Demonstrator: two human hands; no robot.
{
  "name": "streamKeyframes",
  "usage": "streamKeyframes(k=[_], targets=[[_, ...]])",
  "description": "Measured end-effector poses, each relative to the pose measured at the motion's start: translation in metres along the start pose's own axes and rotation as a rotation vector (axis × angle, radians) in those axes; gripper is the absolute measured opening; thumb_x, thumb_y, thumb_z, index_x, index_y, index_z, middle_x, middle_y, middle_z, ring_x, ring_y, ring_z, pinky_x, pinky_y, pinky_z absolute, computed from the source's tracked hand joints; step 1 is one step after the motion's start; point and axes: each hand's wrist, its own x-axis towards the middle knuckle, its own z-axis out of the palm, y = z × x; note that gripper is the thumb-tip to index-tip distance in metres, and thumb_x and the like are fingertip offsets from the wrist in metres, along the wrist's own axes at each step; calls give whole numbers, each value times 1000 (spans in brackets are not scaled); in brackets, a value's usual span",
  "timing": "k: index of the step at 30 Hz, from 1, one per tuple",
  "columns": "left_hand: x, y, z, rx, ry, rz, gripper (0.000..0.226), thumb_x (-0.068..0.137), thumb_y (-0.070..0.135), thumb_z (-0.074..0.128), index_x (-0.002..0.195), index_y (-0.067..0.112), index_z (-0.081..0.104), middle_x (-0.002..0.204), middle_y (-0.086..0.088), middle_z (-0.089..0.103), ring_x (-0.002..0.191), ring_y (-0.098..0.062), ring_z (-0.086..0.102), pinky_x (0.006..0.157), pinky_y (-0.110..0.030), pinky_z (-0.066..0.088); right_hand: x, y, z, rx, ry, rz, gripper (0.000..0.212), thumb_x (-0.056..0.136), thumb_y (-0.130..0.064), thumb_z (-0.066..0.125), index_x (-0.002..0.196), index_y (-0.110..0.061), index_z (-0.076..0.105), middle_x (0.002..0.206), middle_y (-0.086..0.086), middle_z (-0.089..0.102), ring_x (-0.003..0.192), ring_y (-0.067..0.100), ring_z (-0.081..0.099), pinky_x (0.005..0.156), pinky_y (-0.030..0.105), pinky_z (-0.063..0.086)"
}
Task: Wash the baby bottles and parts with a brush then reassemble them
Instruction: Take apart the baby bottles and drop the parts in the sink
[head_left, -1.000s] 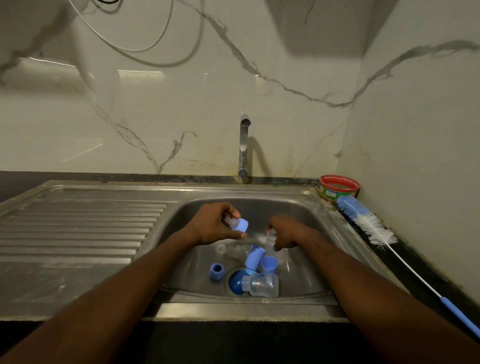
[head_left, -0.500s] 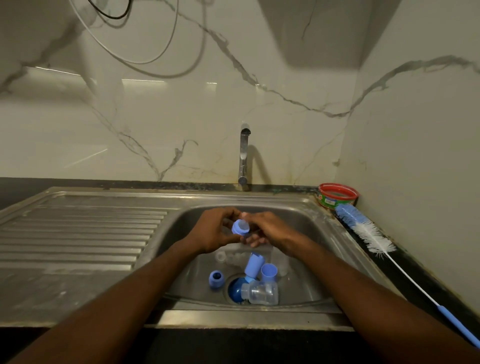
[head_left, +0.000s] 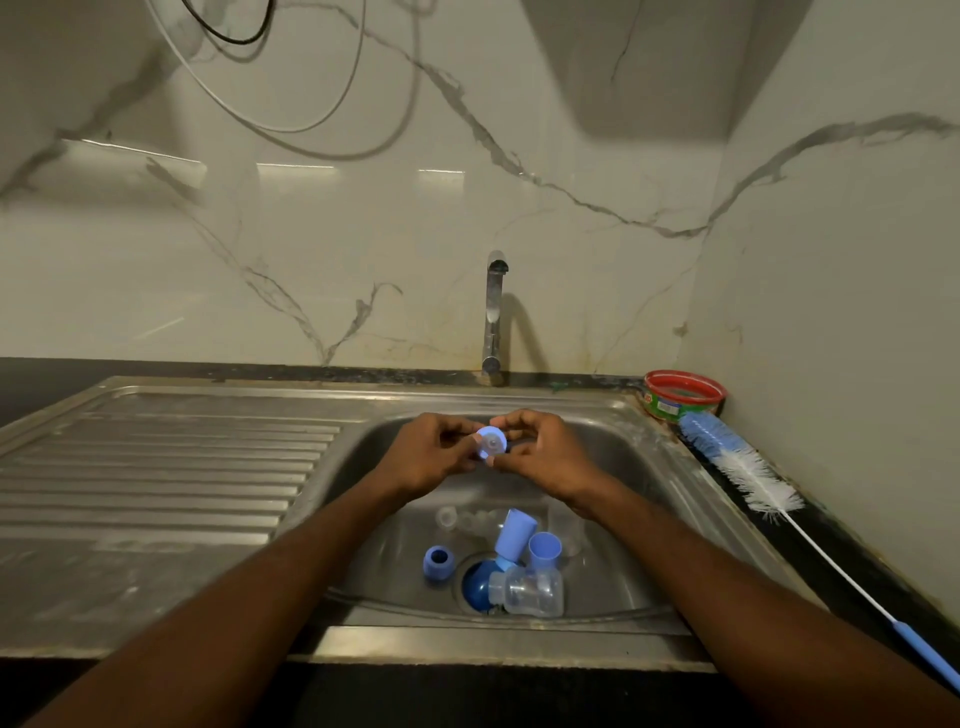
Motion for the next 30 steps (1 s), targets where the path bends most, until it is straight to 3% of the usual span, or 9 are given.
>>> streamKeyframes(k=[5,13,17,21,23,26,30], targets=[[-2,2,-2,25,52,49,26,98,24,66,120,11,71,101,-3,77,90,-10,75,80,-32,63,-5,-8,3,188,-3,19,27,84,-11,81,109,-11,72,98,3,77,93,17,74,82,28,60],[-8,14,9,49,123,99,23,98,26,66,115,10,67,92,-3,76,76,-14,76,64,-39,64,-5,-10,5,219,66,2,23,81,-4,81,102,-11,74,96,7,77,92,20,75,78,30,61],[-10,17,9,18,109,141,22,100,24,63,118,12,68,99,-2,75,84,-11,75,63,-40,64,-4,-10,6,252,126,32,20,82,-7,82,100,-5,73,90,9,77,86,25,76,76,32,62],[-12,23,4,-127,-41,123,25,105,21,55,126,15,68,112,0,74,103,-11,72,72,-33,63,-1,-9,4,234,200,47,19,84,-12,82,96,-2,72,83,10,77,78,29,76,78,42,63],[-13,24,4,-159,-62,127,26,103,23,58,126,17,68,113,2,74,105,-11,71,74,-35,63,-1,-9,3,229,208,44,12,85,-8,80,91,-4,71,80,9,77,75,29,76,76,41,63],[-14,22,8,-121,-36,125,27,99,33,65,122,19,70,107,1,76,99,-11,73,73,-38,64,-3,-9,4,220,194,29,15,81,-7,84,89,-6,71,81,10,77,75,25,76,70,33,63],[-13,18,9,-66,93,83,33,93,41,72,113,15,72,92,-1,78,84,-14,76,67,-42,65,-1,-7,11,145,204,-14,15,83,-11,83,93,-8,73,87,10,77,80,22,76,73,35,63]])
